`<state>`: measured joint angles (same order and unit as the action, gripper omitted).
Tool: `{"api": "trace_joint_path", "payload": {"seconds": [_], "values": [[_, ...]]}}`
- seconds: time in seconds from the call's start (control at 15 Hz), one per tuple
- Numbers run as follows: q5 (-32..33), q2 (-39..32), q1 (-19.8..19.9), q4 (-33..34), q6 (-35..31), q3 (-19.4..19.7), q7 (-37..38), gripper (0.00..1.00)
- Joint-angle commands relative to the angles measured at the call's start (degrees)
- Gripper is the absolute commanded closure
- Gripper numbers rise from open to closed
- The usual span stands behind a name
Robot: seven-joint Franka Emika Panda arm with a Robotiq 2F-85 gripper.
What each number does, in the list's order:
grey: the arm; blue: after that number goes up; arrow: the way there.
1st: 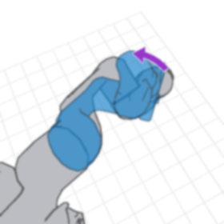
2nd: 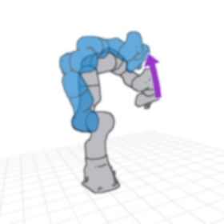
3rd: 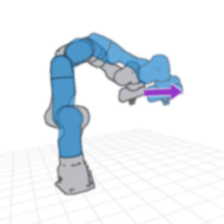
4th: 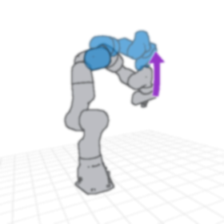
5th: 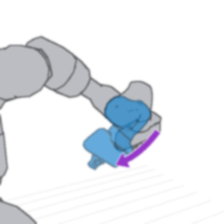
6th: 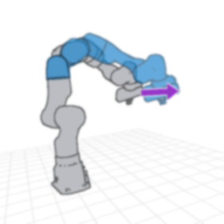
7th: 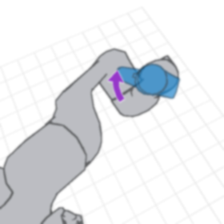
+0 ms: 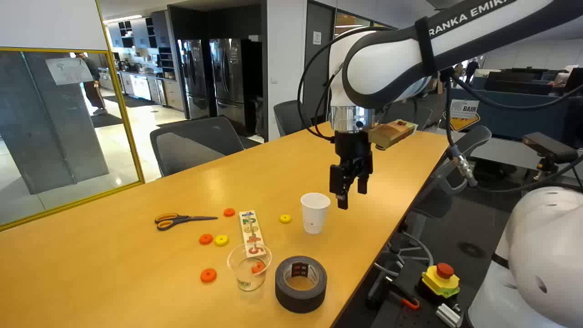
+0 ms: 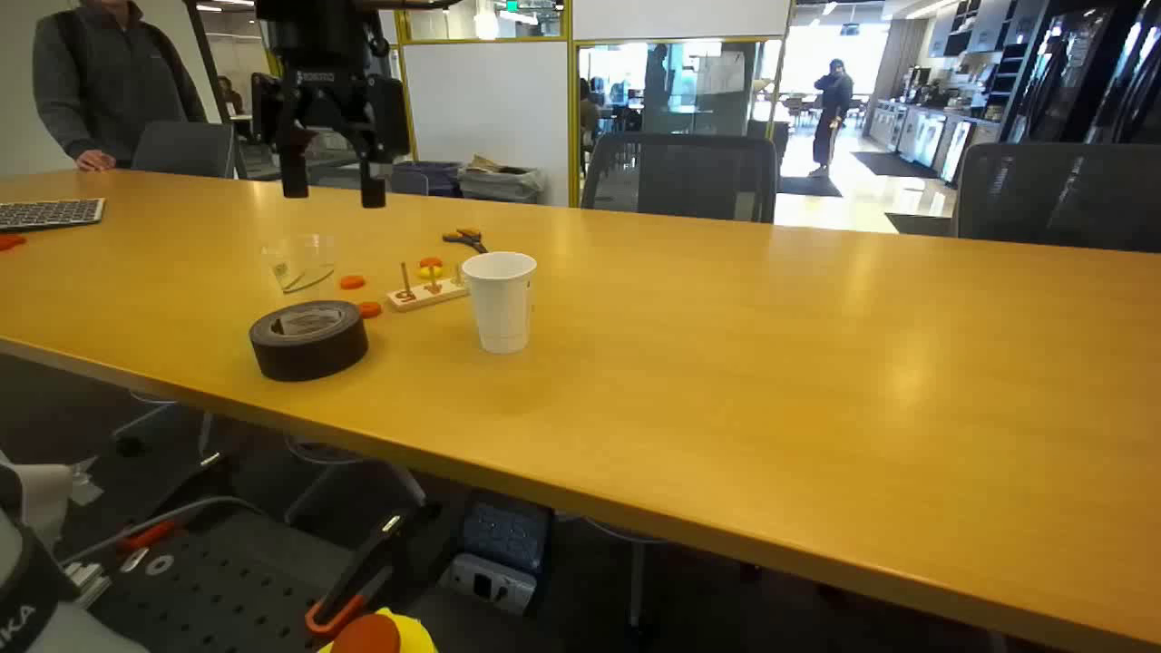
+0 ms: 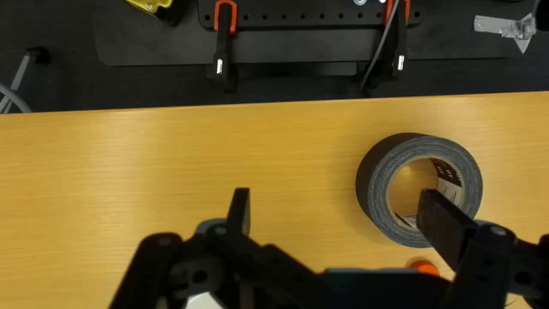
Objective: Pick up the orange tokens from the table and put them in the colourless cup. Pick up the yellow tokens from the table and put them in the white cup.
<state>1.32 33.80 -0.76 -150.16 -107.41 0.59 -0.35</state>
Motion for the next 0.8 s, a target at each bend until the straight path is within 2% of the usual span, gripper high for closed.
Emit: {"api": "trace_joint_path", "payload": {"seconds": [0.0,0.53,0.73], "values": [[-0.1,0.0,0.2,0.1,0.1,-0.2,-0.1,0.0],[-0.2,-0.5,0.2,0.5,-0.3,-0.4,0.3,0.0],[-1.9,-4.3,-0.8,2.4,-5.2,-2.4,3.9,0.0]]}}
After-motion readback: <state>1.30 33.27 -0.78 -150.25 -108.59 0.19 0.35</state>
